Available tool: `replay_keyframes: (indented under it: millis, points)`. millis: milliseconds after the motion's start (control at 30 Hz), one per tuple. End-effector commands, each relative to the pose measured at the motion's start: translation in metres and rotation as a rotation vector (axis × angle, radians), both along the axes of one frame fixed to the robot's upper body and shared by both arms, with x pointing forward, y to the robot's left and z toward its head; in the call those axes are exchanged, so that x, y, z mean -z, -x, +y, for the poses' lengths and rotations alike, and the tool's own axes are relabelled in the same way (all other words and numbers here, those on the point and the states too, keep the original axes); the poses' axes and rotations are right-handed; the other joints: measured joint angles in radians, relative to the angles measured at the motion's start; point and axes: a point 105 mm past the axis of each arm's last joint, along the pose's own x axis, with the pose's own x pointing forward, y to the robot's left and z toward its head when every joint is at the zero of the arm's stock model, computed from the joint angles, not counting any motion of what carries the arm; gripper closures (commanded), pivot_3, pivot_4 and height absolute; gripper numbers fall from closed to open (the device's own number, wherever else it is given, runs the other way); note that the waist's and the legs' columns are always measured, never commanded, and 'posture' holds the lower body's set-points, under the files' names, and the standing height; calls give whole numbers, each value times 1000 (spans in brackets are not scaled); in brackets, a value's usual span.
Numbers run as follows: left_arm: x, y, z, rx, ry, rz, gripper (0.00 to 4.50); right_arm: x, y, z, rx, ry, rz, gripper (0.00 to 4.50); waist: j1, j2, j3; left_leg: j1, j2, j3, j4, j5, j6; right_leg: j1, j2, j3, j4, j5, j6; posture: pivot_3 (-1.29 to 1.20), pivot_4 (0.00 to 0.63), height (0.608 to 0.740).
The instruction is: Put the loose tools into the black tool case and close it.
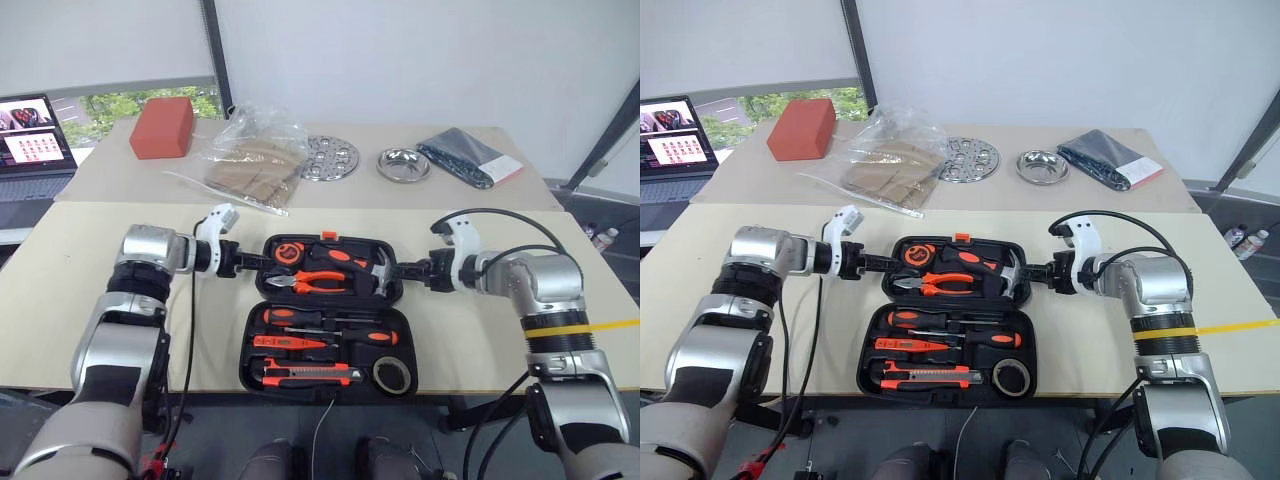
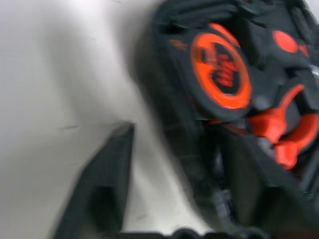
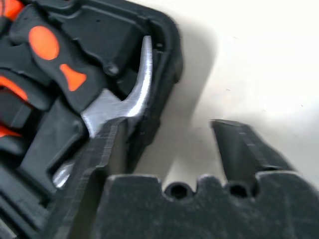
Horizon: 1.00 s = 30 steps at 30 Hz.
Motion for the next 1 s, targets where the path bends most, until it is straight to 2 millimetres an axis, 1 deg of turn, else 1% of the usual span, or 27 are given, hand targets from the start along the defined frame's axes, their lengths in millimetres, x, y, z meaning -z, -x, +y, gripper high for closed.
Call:
replay_keyframes:
  millis: [33,100,167,200,233,300,400,500,533,567,633,700,733,767,833,900,967,1000]
  points:
    - [12,3,5,0,-48,14,3417,-1,6,8,-48,30,-13,2937,0,0,0,2,0,0,0,-3,-6,1,0,1,0,0,0,0,150,734]
    - [13,5,5,20,-50,9,3969,0,8,12,-67,30,-18,3557,0,0,0,4,0,0,0,-4,-8,2,-2,2,0,-1,-1,0,150,734]
    - [13,10,0,64,-49,-5,4500,-3,7,13,-69,34,-45,4312,-3,0,-1,7,0,0,0,-4,-8,4,-3,3,1,-1,-1,0,150,734]
    - [12,12,-1,80,-50,-13,4500,-5,5,13,-68,33,-60,4448,-4,0,-1,8,0,0,-1,-5,-8,5,-3,3,1,-1,-1,0,150,734]
    - [12,13,-2,89,-50,-18,4500,-7,5,13,-67,32,-70,4448,-5,0,-1,9,0,0,-1,-5,-8,5,-3,3,1,-1,-1,0,150,734]
    - [-2,10,-10,100,10,-88,4500,-27,-6,14,-44,2,-169,4448,-6,0,-1,9,0,0,-1,-5,-9,5,-3,3,1,-1,-1,0,150,734]
    - [-38,-3,-24,93,110,-274,4500,-62,-16,13,-11,-38,-326,4448,-5,0,0,8,0,0,-1,-5,-9,4,-4,3,1,-1,-1,0,150,734]
    - [-73,-15,-32,59,172,-447,4500,-89,-19,13,10,-73,-436,4448,3,0,0,3,-1,0,0,-4,-10,0,-7,2,1,0,-2,0,150,734]
    - [-82,-17,-34,58,183,-498,4500,-96,-19,12,18,-74,-474,4448,5,0,1,-3,-3,0,0,-3,-10,-6,-9,2,3,1,-2,0,150,734]
    - [-89,-18,-35,63,191,-544,4500,-102,-19,11,26,-72,-509,4448,5,0,1,-6,-4,0,0,-2,-10,-9,-9,2,3,2,-2,0,150,734]
    - [-97,-16,-38,88,192,-612,4500,-109,-19,9,40,-38,-586,4448,4,0,1,-7,-4,0,0,-1,-10,-9,-9,0,2,2,-2,0,150,734]
    - [-101,-13,-41,121,190,-682,4500,-109,-16,8,31,36,-654,4448,-1,1,1,-7,-4,1,-1,1,-6,-9,-5,-1,4,2,-2,0,150,734]
    - [-102,-11,-42,138,187,-707,4500,-108,-14,8,28,54,-676,4448,-3,1,1,-8,-4,1,-2,4,0,-9,-4,-1,3,2,-2,0,150,734]
    - [-102,-8,-43,152,186,-724,4500,-106,-12,8,22,77,-702,4448,-4,1,1,-8,-4,0,-4,4,0,-9,-3,-1,1,2,-1,0,150,734]
    - [-94,-3,-45,189,135,-771,4500,-96,-6,8,13,110,-725,4448,-7,1,1,-8,-4,0,-8,4,0,-10,-2,-2,-1,2,-1,0,150,734]
    - [-82,3,-45,226,61,-830,4500,-83,1,5,13,144,-738,4448,-8,1,1,-7,-4,0,-12,4,0,-10,-1,-3,-4,2,-1,0,150,734]
    - [-71,10,-44,233,33,-862,4500,-74,11,3,6,200,-812,4448,-8,1,1,-6,-3,0,-17,5,-1,-9,1,-4,-8,1,-2,0,150,734]
    - [-69,14,-42,227,14,-901,4500,-71,18,2,-1,217,-857,4448,-7,1,1,-6,-2,0,-18,4,-1,-9,2,-5,-9,1,-2,0,150,734]
